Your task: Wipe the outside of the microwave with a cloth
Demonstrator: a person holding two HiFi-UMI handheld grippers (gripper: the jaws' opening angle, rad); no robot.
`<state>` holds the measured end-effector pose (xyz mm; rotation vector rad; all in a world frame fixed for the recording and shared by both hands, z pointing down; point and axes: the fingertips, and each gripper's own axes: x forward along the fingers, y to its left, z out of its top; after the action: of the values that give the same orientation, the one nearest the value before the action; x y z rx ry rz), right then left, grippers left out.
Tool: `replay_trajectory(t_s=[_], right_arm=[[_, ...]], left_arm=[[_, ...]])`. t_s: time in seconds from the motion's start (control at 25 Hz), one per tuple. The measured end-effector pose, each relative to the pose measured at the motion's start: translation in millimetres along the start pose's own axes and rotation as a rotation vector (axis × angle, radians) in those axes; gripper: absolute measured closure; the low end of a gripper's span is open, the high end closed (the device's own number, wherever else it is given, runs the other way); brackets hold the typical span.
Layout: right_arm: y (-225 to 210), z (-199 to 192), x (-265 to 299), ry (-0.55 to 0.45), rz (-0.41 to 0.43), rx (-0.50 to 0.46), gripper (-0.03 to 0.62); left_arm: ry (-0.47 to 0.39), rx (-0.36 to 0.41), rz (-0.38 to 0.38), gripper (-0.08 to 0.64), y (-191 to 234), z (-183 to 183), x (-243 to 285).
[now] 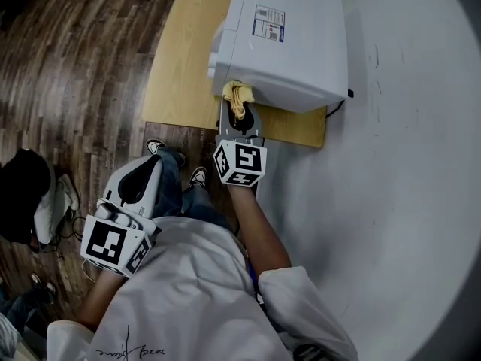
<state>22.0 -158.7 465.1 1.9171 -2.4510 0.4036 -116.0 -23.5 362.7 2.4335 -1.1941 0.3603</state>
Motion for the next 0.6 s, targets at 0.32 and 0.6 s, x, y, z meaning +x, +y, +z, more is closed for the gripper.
replay_trajectory(t_s=[0.32,0.6], right_arm=[[43.9,-6.4,20.9,0.018,0.101,0.006,0.474],[77.2,-8.7,18.6,0.038,0.201,0.018,0.474]], left_arm=[[-0.005,0.019,0.042,0.569,7.9,1.9,-9.4],[-0.013,0.005,0.049,0.569,7.9,1.9,-11.8]])
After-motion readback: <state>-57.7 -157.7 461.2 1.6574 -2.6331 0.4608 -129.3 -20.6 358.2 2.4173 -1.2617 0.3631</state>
